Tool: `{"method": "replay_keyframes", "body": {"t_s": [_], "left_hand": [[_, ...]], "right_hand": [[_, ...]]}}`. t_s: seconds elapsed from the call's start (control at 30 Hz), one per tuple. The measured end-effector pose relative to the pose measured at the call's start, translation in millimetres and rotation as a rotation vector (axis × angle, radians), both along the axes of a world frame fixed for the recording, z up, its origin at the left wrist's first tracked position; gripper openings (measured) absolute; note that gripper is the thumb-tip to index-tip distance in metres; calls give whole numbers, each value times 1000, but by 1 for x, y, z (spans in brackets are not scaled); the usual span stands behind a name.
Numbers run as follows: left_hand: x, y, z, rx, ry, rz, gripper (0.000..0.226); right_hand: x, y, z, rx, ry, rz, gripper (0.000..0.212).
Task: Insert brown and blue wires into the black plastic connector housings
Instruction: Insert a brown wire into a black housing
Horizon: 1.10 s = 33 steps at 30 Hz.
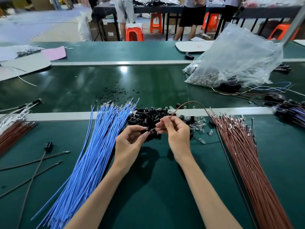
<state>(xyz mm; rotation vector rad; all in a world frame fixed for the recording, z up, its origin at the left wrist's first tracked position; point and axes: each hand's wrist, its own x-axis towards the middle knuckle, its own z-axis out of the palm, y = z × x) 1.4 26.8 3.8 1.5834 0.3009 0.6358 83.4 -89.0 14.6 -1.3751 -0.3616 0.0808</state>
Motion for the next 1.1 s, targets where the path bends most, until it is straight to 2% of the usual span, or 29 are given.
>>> {"method": "replay_keyframes", "body": {"t_s": [0.47,0.63,0.83,0.97,1.1], "left_hand": [[0,-1,0,-91,-30,-38,17],[0,0,-1,-80,-12,-16,13],[-1,-2,1,22,13,-34,11],[-1,-1,1,-5,20,0,12],[-2,-4,2,24,17,-48,13]], "right_hand": [[0,2,4,51,-18,-23,20],[-3,5,2,27,-6,37,20],[0,0,1,6,-1,68,18],[-1,1,1,40,31,158,18],[1,0,-1,61,30,106,19]]}}
